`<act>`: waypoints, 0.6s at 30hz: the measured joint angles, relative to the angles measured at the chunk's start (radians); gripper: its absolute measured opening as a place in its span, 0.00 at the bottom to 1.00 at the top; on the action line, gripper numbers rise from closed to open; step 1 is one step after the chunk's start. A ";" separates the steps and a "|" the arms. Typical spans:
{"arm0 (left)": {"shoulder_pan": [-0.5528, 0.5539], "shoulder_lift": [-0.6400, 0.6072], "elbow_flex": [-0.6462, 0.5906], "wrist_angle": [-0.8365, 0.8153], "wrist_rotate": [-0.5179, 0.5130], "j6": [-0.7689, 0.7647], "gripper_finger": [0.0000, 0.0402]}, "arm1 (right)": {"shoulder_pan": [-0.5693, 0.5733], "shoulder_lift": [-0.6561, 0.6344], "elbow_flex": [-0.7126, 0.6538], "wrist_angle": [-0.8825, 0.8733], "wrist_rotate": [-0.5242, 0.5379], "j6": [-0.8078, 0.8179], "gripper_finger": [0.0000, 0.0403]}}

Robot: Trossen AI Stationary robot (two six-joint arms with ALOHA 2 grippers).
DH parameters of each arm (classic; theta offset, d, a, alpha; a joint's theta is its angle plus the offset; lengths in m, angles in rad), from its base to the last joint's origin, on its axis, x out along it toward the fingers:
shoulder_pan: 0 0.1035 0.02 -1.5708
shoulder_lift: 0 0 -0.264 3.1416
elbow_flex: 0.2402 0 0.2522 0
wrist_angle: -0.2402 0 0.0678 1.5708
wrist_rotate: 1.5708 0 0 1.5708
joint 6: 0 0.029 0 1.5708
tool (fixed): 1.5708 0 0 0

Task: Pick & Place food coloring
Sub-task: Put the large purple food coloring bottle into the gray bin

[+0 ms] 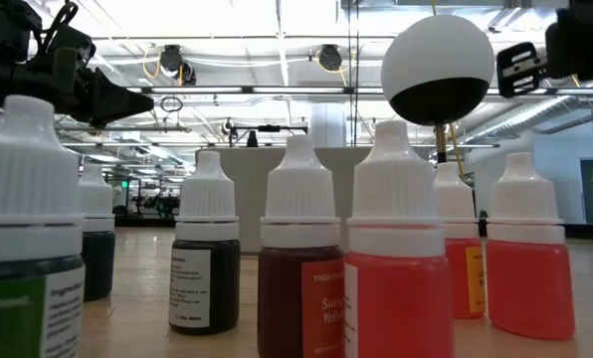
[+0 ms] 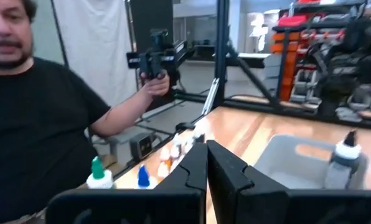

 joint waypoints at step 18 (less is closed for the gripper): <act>0.000 0.000 0.000 -0.005 0.001 -0.017 0.12 | 0.097 0.005 -0.083 0.051 -0.038 -0.020 0.00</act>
